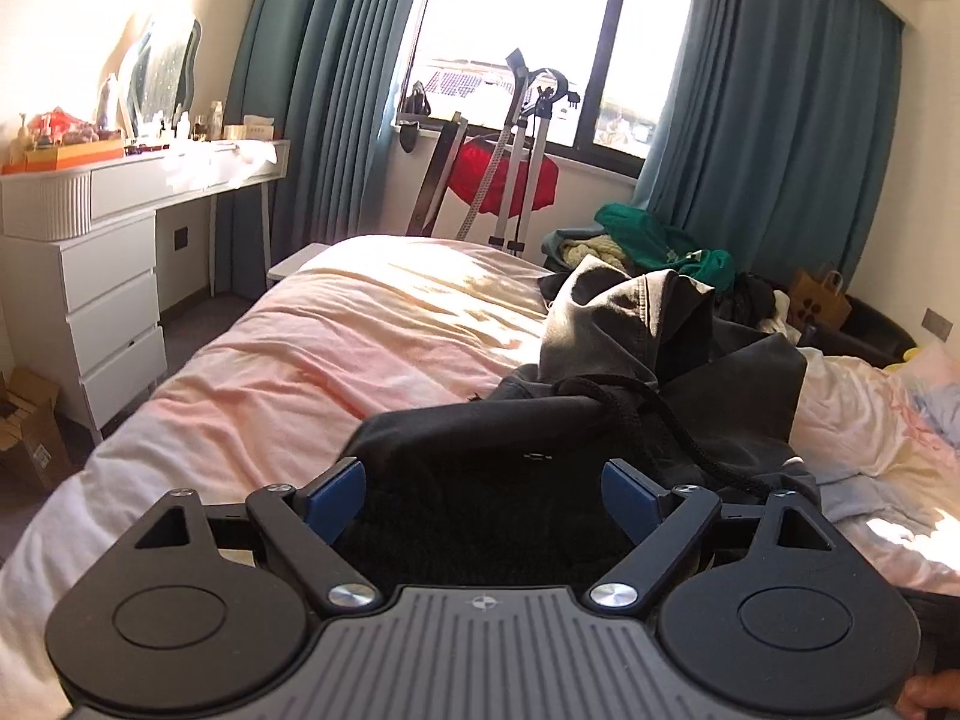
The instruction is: Fold clothes
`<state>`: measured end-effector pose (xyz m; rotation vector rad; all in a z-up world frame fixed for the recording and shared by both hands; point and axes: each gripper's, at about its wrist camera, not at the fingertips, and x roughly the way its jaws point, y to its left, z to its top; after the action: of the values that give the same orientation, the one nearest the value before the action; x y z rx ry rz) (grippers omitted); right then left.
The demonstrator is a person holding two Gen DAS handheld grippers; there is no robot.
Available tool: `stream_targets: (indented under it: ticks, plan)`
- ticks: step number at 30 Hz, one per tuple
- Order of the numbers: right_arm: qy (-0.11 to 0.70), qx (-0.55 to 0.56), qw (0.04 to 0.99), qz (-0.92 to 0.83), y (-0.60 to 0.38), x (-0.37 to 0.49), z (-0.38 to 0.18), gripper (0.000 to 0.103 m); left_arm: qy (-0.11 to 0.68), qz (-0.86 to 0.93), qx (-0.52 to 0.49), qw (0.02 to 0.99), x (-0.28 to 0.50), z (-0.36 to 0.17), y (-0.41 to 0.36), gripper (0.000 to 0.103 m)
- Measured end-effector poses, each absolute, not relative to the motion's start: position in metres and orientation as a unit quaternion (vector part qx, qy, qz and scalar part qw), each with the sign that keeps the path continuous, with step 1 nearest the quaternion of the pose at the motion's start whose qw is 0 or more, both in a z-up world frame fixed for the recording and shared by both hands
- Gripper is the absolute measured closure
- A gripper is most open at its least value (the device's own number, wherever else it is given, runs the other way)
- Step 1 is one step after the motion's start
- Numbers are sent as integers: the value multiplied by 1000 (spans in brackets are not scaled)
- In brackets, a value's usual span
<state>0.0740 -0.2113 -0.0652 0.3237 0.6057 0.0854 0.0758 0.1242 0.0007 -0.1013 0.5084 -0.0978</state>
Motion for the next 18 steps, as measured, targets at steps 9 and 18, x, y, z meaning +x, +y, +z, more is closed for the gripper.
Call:
stream_targets:
  ticks: [9,18]
  plan:
    - [208,158,965,31,-222,53,-20,92,256,-81,114,956,66,-14,127,1]
    - [206,172,963,14,-235,54,-16,92,255,-128,249,926,73,-55,82,2]
